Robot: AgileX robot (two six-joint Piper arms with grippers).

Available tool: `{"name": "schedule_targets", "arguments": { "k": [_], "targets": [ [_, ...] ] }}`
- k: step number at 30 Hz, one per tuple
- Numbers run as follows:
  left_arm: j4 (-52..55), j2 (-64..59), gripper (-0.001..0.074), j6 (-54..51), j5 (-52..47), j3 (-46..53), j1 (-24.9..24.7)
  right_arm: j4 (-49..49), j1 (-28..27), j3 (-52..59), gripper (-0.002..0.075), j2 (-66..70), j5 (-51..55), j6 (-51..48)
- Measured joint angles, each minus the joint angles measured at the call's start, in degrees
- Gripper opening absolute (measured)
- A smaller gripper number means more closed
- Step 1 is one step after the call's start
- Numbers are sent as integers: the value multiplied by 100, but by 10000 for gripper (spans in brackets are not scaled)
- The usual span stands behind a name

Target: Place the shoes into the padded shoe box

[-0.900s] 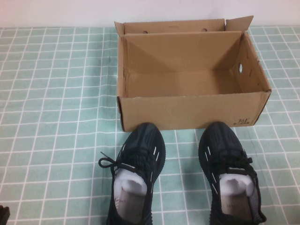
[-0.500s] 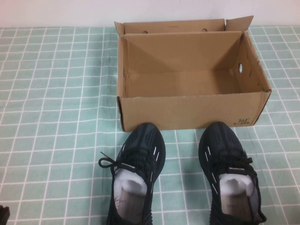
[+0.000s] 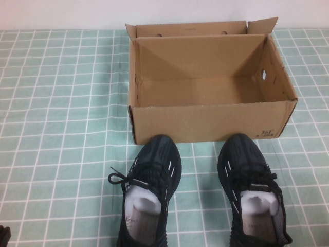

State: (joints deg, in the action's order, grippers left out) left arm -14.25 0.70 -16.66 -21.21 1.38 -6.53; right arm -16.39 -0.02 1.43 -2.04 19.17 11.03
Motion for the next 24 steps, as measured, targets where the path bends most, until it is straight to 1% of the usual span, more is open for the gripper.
{"name": "schedule_targets", "arguments": {
  "k": [2,3,4,9,10,11,12,13,17,18,19,24],
  "targets": [
    [0,0,-4,0,0,0,0,5,0,0,-8,0,-33,0],
    [0,0,-4,0,0,0,0,5,0,0,-8,0,377,9],
    [0,0,-4,0,0,0,0,5,0,0,-8,0,-116,0],
    [0,0,-4,0,0,0,0,30,0,0,-8,0,-466,0],
    [0,0,-4,0,9,0,0,30,0,0,-8,0,121,9],
    [0,0,-4,0,24,0,0,30,0,0,-8,0,-683,0],
    [0,0,-4,0,37,0,0,40,0,0,-8,0,-60,9],
    [0,0,-4,0,73,12,0,35,0,0,-8,0,-1006,0],
    [-21,0,-4,0,359,13,0,44,0,0,-8,0,-1762,0],
    [-92,0,-4,0,488,23,0,55,0,0,-8,0,-939,9],
    [-195,0,-4,0,626,23,0,56,0,0,-8,0,-2174,0],
    [-1021,0,-4,0,1487,23,0,56,0,0,-8,0,-2986,0]
  ]
}}
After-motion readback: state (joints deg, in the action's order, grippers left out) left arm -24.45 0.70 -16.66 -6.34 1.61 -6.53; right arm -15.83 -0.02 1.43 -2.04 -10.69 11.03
